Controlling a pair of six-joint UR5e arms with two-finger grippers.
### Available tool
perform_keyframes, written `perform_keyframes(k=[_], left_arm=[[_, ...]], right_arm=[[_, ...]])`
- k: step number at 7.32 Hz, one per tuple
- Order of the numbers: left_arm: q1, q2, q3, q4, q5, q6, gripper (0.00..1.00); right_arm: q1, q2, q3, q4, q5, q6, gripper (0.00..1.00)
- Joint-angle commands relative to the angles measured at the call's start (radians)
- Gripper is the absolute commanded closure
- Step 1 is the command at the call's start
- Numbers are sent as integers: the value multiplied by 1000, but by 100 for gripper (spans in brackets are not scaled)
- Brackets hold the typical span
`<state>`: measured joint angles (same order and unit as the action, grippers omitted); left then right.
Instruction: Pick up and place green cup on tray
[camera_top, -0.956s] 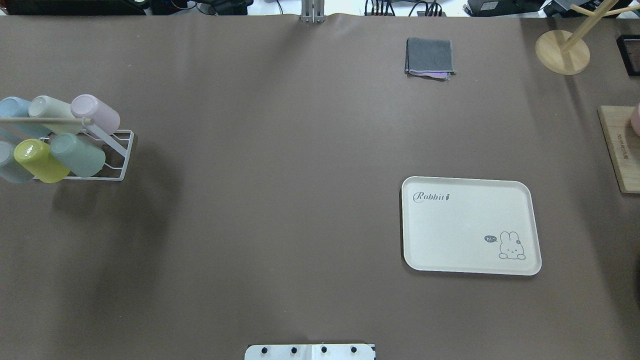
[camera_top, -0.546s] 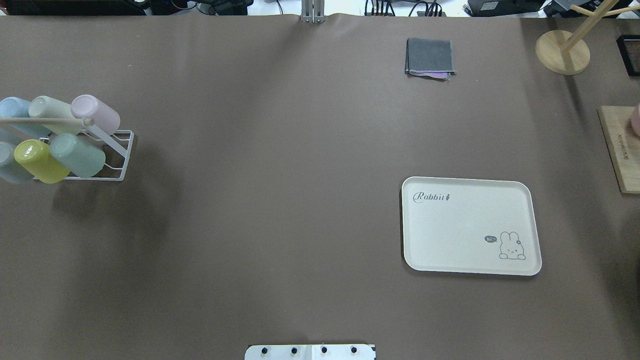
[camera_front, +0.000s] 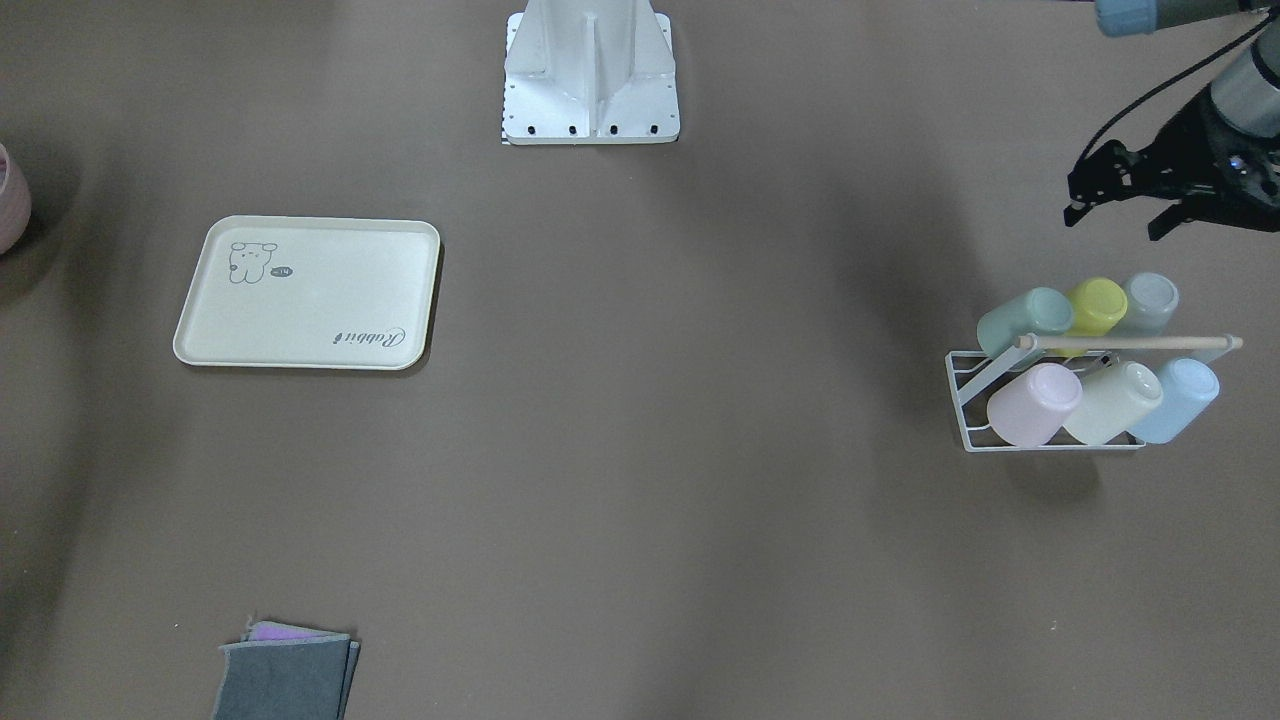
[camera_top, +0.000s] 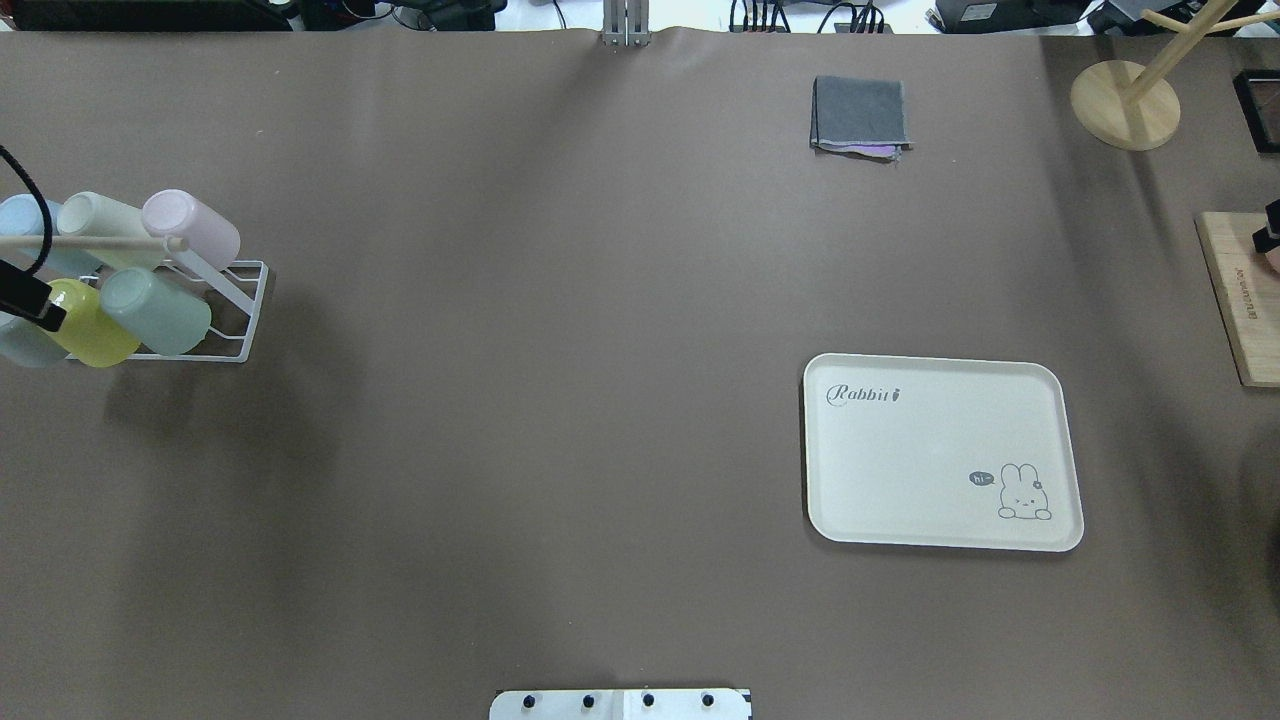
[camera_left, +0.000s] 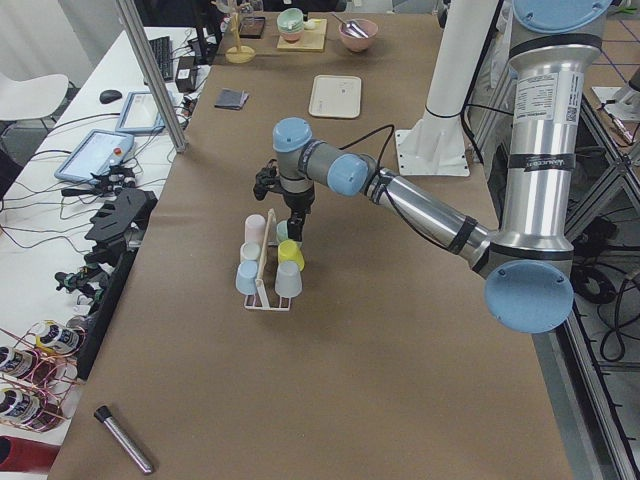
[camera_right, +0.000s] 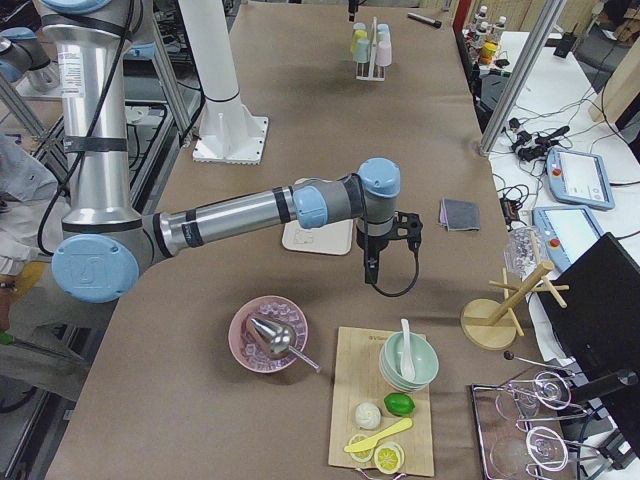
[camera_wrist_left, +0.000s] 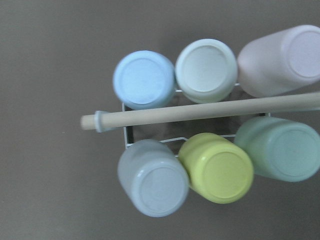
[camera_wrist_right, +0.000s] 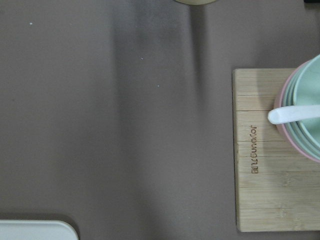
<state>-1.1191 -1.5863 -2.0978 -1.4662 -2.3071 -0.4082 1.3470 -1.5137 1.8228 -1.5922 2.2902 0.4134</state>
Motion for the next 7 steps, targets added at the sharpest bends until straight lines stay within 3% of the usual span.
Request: perform_keyframes(k=[1,7], left_arm=[[128,-3,-89,-2,53,-108,2],[468,-3,-183,-3,283,-415,2]], right_arm=[[-52,24,42,-6,21,80,1],[-276,-17,60,9,-15,228,3]])
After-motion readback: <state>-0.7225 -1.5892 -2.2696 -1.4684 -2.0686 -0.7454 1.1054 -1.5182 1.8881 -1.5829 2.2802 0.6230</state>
